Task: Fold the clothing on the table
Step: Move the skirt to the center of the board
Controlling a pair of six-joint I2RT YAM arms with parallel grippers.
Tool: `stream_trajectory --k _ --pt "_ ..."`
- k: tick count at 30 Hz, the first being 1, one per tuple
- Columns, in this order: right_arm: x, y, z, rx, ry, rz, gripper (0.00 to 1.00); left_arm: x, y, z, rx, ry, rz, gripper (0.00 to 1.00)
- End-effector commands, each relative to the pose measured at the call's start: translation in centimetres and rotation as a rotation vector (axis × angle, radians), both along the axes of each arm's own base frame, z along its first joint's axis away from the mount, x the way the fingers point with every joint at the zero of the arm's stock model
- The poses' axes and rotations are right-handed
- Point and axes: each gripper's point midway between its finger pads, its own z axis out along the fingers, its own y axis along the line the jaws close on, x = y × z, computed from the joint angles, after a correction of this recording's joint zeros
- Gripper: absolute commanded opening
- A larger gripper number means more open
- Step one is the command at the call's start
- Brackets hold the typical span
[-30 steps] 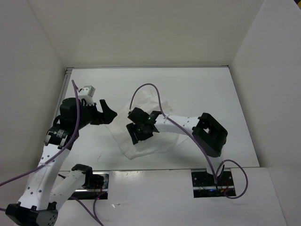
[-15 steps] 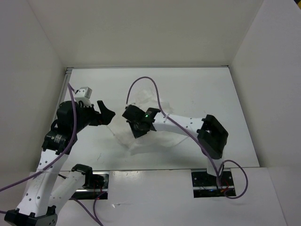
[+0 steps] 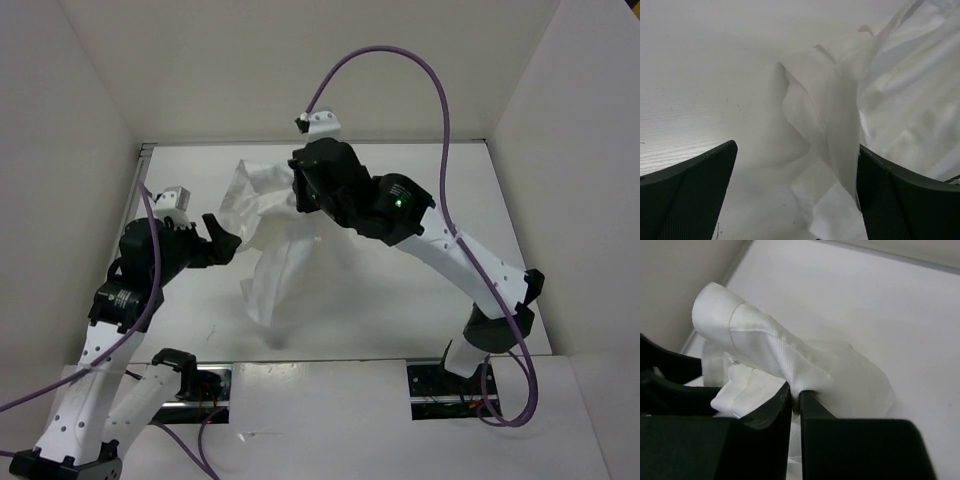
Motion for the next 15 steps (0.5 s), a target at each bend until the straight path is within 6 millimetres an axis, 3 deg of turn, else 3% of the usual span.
stream_trajectory --k 1,2,3,4,5,8,10,13,14,15 --pt "0.7 -4.7 -6.0 -0.168 0.084 -0.158 0.14 0.0 0.2 1.1 -0.024 -0.047 0.023 1.0" --pt "0.5 -5.4 -7.6 -0.168 0.122 -0.17 0.21 0.0 0.2 1.1 -0.024 -0.047 0.023 1.0" --pt "-0.7 -6.8 -11.0 -0.199 0.202 -0.165 0.32 0.0 0.2 1.1 -0.024 -0.047 0.023 1.0" --pt "-0.4 -8.8 -12.7 -0.166 0.276 -0.234 0.34 -0.1 0.2 0.6 -0.019 -0.025 0.023 1.0" --pt "-1.2 -10.9 -16.3 -0.212 0.36 -0.274 0.36 0.1 0.1 0.9 -0.019 -0.026 0.023 1.0" --pt "-2.3 -16.7 -18.2 -0.195 0.449 -0.415 0.48 0.6 -1.2 -0.6 -0.014 0.058 -0.032 0.98" --pt "-2.2 -17.9 -17.4 -0.173 0.429 -0.442 0.57 1.2 -2.3 -1.9 -0.015 0.123 -0.062 0.94" --pt "-1.7 -16.6 -17.8 -0.165 0.436 -0.402 0.58 2.7 -3.5 -4.1 -0.014 0.215 -0.023 0.87" --pt "-1.1 -15.7 -17.9 -0.151 0.429 -0.381 0.58 3.0 -4.4 -4.4 -0.017 0.238 -0.028 0.71" --pt "-0.7 -15.0 -18.2 -0.14 0.434 -0.369 0.58 3.8 -4.9 -6.1 -0.002 0.306 -0.009 0.53"
